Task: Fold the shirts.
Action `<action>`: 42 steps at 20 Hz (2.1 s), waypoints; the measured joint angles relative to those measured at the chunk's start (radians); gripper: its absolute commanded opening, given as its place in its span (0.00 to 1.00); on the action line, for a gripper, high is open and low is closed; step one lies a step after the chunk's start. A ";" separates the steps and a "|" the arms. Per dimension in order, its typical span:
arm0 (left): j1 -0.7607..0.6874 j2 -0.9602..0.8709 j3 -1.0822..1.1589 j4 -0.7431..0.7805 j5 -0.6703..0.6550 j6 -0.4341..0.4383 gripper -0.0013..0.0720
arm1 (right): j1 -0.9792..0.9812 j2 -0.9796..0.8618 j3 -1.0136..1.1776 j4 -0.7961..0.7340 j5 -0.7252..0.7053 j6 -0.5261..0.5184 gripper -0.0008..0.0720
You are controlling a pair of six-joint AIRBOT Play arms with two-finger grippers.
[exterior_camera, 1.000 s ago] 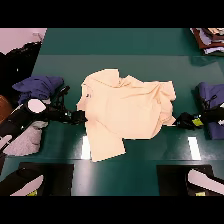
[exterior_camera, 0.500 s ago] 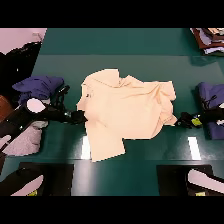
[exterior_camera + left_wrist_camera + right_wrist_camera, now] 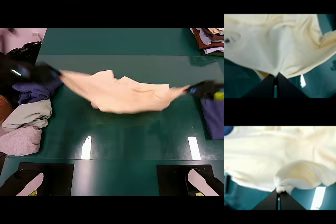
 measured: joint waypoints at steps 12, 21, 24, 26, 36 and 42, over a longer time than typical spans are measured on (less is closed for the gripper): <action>0.079 0.050 0.819 0.111 0.167 -0.070 0.05 | -0.001 0.075 0.851 -0.323 -0.129 0.159 0.04; 0.080 0.018 0.594 0.075 0.130 -0.123 0.05 | -0.001 0.027 0.856 -0.578 -0.069 0.242 0.04; 0.079 -0.097 0.432 0.079 0.046 -0.125 0.05 | 0.000 -0.085 0.747 -0.593 -0.024 0.246 0.04; 0.078 -0.206 0.351 0.078 0.007 -0.113 0.05 | 0.003 -0.182 0.673 -0.598 -0.003 0.248 0.04; 0.079 -0.738 0.258 0.039 0.217 -0.011 0.05 | 0.131 -0.713 0.665 -0.605 -0.188 0.241 0.04; 0.100 -0.786 0.304 0.047 0.210 0.097 0.05 | 0.167 -0.811 0.797 -0.599 -0.216 0.238 0.04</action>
